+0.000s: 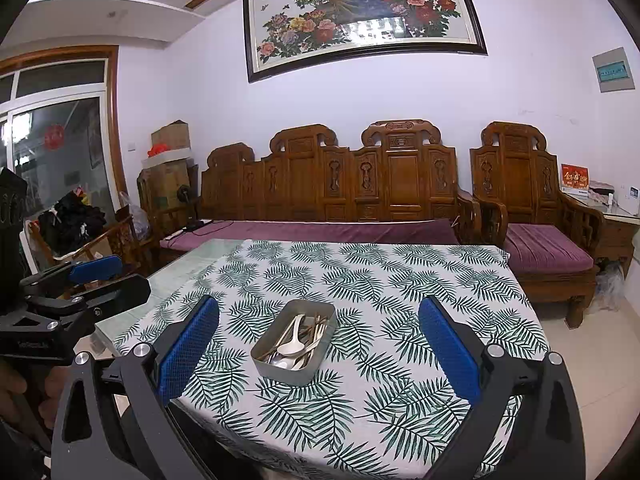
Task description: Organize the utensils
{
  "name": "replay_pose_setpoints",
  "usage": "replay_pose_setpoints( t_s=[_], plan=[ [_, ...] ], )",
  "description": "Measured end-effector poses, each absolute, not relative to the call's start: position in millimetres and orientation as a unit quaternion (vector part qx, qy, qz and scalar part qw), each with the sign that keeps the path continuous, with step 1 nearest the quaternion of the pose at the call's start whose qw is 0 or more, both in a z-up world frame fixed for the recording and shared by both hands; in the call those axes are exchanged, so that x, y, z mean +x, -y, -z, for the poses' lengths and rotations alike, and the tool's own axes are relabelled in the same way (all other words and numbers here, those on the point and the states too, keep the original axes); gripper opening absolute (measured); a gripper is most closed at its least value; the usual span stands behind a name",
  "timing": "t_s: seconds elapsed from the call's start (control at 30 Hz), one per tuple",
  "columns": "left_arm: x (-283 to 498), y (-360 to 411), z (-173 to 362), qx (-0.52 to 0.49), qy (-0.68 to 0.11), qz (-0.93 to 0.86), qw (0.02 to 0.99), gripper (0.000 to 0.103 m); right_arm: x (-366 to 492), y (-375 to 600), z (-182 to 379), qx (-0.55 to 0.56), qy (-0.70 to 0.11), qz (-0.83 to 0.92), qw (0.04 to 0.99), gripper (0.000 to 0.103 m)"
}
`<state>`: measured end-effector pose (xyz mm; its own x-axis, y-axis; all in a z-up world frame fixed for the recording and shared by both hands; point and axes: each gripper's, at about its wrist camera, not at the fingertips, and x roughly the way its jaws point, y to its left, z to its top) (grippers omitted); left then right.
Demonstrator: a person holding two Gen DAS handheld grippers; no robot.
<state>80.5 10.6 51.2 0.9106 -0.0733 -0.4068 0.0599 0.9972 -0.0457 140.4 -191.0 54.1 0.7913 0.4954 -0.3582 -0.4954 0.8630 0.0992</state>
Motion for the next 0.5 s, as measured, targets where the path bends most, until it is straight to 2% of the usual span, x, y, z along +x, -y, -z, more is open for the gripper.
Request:
replay_pose_setpoints(
  t_s=[0.5],
  plan=[
    [78.2,-10.5,-53.3,-0.017,-0.206,0.034,0.978,0.095,140.8,192.1,-54.7,0.001,-0.189,-0.262,0.946,0.101]
  ],
)
